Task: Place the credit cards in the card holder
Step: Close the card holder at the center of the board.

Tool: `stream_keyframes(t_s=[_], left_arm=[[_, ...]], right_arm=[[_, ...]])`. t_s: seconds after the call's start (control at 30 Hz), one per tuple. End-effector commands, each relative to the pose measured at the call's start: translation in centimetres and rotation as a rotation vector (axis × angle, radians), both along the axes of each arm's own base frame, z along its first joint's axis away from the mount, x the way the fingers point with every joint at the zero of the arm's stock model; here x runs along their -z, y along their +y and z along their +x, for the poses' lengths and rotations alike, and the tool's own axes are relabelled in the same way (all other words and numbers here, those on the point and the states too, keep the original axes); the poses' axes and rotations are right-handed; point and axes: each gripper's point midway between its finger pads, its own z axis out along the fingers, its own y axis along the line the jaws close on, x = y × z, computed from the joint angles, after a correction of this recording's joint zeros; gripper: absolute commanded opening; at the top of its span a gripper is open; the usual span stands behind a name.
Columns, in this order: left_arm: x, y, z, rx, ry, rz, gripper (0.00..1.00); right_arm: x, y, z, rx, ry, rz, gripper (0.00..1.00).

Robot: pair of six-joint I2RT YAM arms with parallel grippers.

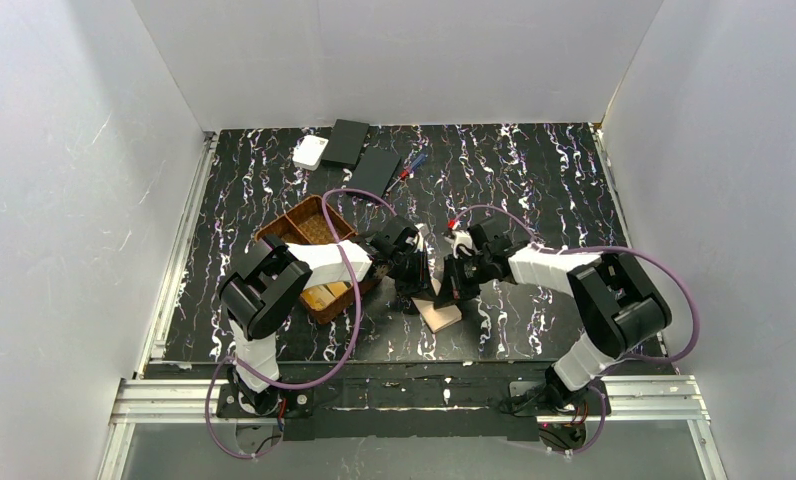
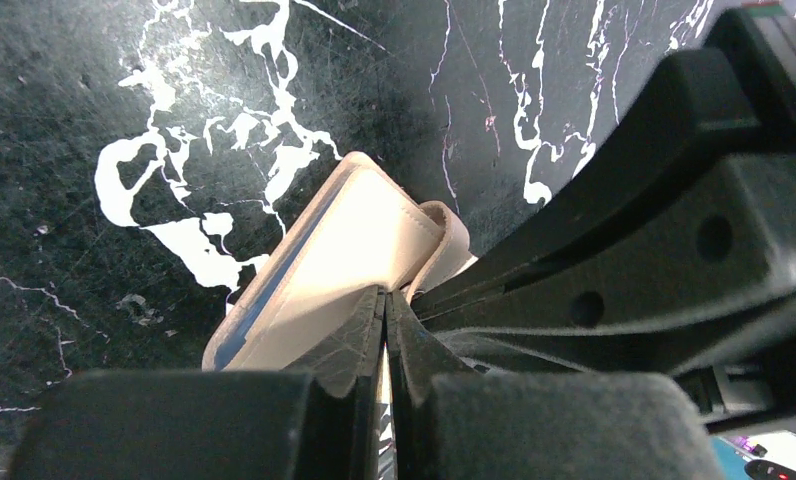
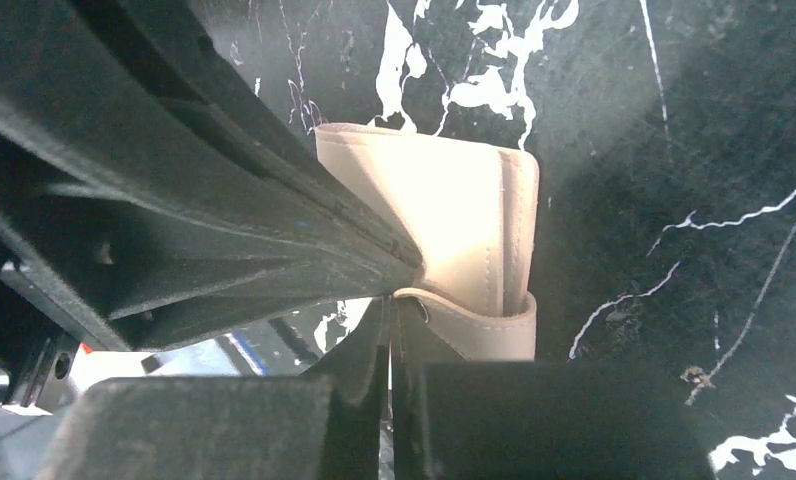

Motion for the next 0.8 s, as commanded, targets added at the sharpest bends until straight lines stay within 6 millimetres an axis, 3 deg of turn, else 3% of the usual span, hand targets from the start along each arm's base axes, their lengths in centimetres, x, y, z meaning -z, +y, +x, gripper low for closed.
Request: stream_keyframes(t_s=[0.0,0.2,0.33,0.47,0.53,0.6,0.77], left_arm=[[0.0,1.1,-0.6,0.027,-0.019,0.034,0.0],[-3.0,1.7,-0.6,0.068,-0.125,-0.001,0.07],[-7.1,2.2,-0.8,0.101,-0.221,-0.041,0.12],[-12.0,3.0,-1.4,0.127,-0.31,-0.098,0.16],[-13.9,3.6,-1.8,0.128,-0.346,-0.122,0.18],[-15.4,4.2,-2.3,0.123,-0.374,-0.14,0.21],[-18.1,5.9,-3.0,0.09,-0.432,-0.153,0.31]], right_arm=[[5.8,-3.5,1.1,0.135,0.095,-0.166,0.01],[8.0,-3.2,0.0,0.062,0.284,-0.158,0.01],[9.5,-4.4,-0.1,0.074,0.3,-0.235,0.01],[9.4,-4.4,-0.1,0.067,0.31,-0.205,0.01],[8.2,-3.5,0.2,0.038,0.291,-0.145,0.06],[5.8,-2.3,1.0,0.012,0.237,-0.054,0.2],[-4.5,0.2,4.7,-0.036,-0.005,0.111,0.51]])
